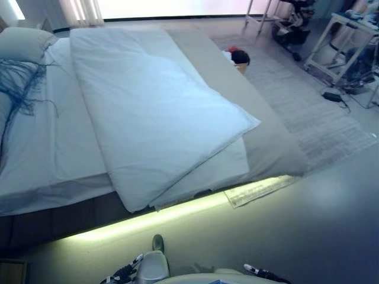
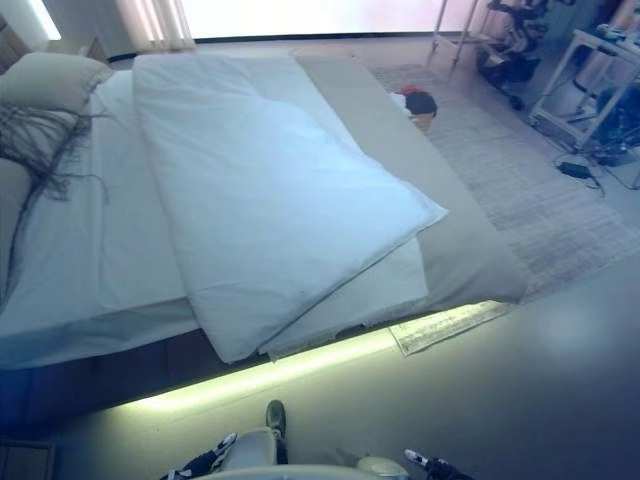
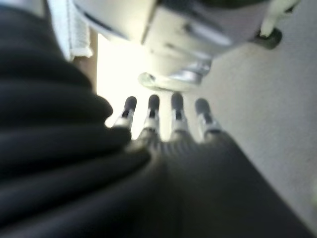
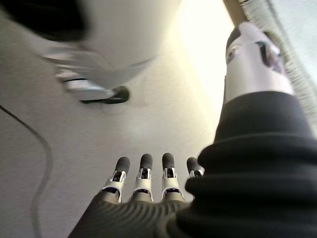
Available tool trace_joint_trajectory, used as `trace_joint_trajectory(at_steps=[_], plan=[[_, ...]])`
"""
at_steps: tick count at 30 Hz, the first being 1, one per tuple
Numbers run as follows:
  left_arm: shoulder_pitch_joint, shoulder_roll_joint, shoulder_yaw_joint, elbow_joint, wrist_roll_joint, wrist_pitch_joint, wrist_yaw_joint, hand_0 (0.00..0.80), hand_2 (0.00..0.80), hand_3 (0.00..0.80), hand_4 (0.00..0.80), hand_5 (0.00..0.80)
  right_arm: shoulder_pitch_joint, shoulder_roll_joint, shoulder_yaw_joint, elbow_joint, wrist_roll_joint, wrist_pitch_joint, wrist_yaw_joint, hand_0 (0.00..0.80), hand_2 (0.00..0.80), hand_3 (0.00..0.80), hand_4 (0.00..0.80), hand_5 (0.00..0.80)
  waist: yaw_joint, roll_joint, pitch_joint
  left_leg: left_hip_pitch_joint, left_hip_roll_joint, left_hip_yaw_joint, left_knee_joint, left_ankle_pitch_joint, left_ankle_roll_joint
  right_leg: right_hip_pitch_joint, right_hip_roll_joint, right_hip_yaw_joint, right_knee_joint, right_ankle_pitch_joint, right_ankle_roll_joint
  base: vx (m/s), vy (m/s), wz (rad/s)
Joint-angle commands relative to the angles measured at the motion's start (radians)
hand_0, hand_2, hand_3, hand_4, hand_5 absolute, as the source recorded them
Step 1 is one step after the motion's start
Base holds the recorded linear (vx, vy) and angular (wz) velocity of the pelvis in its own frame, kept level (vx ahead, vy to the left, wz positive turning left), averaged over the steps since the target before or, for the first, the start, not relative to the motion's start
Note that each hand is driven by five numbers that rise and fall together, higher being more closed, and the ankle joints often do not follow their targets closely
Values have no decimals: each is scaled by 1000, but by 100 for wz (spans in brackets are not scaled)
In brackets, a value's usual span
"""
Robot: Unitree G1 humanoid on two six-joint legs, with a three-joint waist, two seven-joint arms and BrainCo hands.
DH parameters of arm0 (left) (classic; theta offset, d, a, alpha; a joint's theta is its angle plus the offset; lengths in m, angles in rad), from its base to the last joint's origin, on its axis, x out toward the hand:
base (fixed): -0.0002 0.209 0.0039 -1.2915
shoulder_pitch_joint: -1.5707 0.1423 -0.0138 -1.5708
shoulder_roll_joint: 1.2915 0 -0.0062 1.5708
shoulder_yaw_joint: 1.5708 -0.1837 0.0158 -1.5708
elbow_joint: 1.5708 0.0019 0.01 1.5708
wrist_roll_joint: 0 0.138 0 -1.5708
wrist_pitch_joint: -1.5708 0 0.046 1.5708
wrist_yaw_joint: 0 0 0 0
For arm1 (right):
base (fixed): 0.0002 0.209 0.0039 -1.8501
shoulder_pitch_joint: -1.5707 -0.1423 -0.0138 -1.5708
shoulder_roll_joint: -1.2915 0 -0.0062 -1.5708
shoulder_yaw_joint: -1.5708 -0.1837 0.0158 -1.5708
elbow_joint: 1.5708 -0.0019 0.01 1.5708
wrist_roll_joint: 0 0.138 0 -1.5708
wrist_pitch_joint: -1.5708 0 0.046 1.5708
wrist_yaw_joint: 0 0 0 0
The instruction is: Make the bed neatly
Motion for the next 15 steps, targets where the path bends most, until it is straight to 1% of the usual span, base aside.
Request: trace_joint_trajectory(at_steps=[1,3,5,6,7,8,9,10,12,13,15], plan=[[25,-7,-4,-7,-9,-12,5,0,0,0,0,0,-34,-29,-18,-19,-27,-37,23,0,0,0,0,0,19,39,-33,-1,-19,-12,-91,-29,-1,93,-18,-26,140,102,94,403,240,1],[11,4,-5,-10,-3,-13,1,0,0,0,0,0,-43,-21,-13,-35,-20,-47,32,0,0,0,0,0,24,28,-43,17,-43,-8,-68,-54,27,61,-54,-57,201,165,118,379,225,9],[-4,16,-9,-8,3,-15,4,0,0,0,0,0,-57,-14,-6,-55,-19,-46,26,0,0,0,0,0,36,22,-51,27,-68,-17,-58,-73,50,39,-82,-73,273,210,124,361,187,12],[-11,27,-11,-6,15,-18,2,0,0,0,0,0,-61,-12,-2,-65,-9,-47,22,0,0,0,0,0,38,20,-57,32,-81,-19,-52,-84,62,21,-84,-72,326,237,126,327,152,3],[-14,34,-12,-7,25,-18,1,0,0,0,0,0,-63,-12,-1,-70,-4,-46,21,0,0,0,0,0,38,19,-60,38,-87,-15,-51,-90,66,-2,-87,-74,353,260,127,346,154,-3],[-19,43,-13,-10,30,-18,3,0,0,0,0,0,-64,-14,0,-79,4,-46,19,0,0,0,0,0,35,20,-62,54,-89,-7,-50,-99,69,-46,-104,-88,369,291,124,243,100,-8],[-22,46,-13,-13,27,-17,5,0,0,0,0,0,-65,-15,1,-83,8,-45,18,0,0,0,0,0,33,22,-61,63,-89,-2,-52,-101,68,-68,-117,-98,367,294,121,273,86,-2],[-33,53,-14,-20,12,-14,7,0,0,0,0,0,-69,-21,3,-92,21,-39,16,0,0,0,0,0,30,35,-57,86,-74,18,-55,-103,58,-124,-148,-134,315,281,107,187,12,-4],[-52,57,-22,-28,0,-15,12,0,0,0,0,0,-73,-31,2,-96,61,-41,16,0,0,0,0,0,23,50,-40,115,-58,29,-56,-109,38,-182,-175,-171,184,262,95,154,-78,-19],[-60,58,-27,-32,-8,-16,15,0,0,0,0,0,-76,-36,-2,-99,83,-43,12,0,0,0,0,0,18,52,-25,134,-55,25,-51,-120,28,-211,-196,-179,110,283,98,106,-153,-23],[-68,61,-27,-37,-15,-24,13,0,0,0,0,0,-84,-41,-6,-102,109,-49,11,0,0,0,0,0,10,43,-10,146,-58,17,-41,-152,18,-283,-222,-161,17,376,122,113,-183,9]])
